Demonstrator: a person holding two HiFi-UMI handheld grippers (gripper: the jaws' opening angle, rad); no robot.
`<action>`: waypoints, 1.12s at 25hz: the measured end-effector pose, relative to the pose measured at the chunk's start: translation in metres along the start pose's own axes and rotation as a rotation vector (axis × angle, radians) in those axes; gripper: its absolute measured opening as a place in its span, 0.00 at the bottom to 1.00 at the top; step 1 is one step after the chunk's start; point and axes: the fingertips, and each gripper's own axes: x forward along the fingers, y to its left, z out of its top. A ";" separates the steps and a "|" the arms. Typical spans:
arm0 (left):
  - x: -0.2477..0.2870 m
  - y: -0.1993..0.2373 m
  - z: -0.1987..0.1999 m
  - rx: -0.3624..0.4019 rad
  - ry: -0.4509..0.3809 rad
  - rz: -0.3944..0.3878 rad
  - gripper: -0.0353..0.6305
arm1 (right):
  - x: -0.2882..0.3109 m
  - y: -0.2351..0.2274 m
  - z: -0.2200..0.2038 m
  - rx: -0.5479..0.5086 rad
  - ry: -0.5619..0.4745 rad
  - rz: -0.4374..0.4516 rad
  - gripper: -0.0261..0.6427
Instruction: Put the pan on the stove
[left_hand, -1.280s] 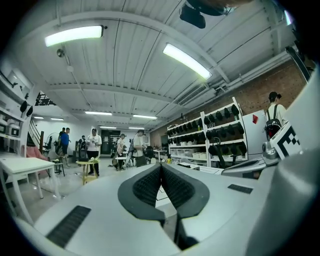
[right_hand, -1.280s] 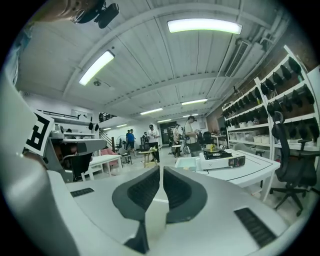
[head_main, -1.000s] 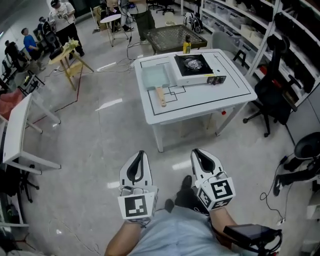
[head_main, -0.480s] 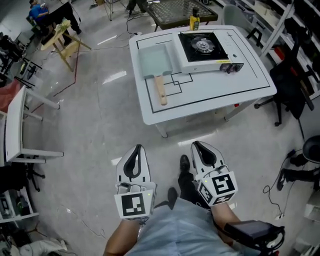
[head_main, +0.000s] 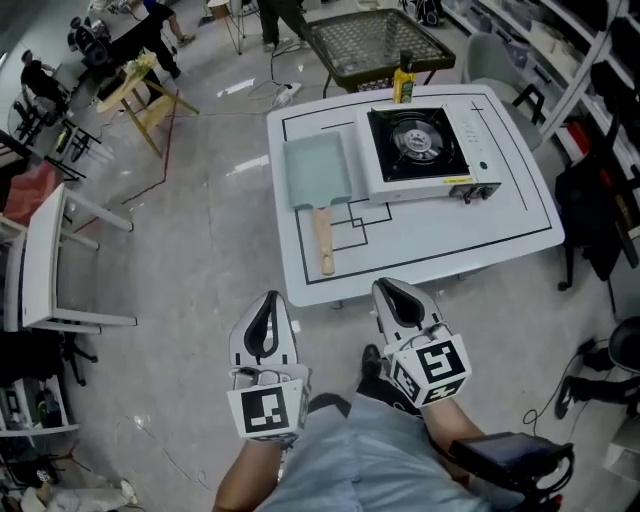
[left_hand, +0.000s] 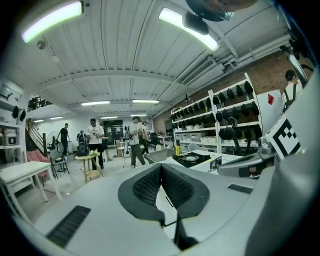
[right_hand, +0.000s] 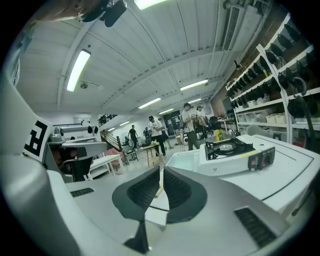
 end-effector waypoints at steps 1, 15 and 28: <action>0.003 0.002 0.009 0.006 -0.012 0.009 0.08 | 0.004 -0.002 0.012 -0.009 -0.013 0.006 0.12; 0.032 0.057 0.048 -0.022 -0.112 0.120 0.08 | 0.064 -0.005 0.076 -0.097 -0.069 0.050 0.12; 0.141 0.094 -0.003 -0.075 0.012 0.045 0.08 | 0.161 -0.044 0.021 0.037 0.088 0.016 0.12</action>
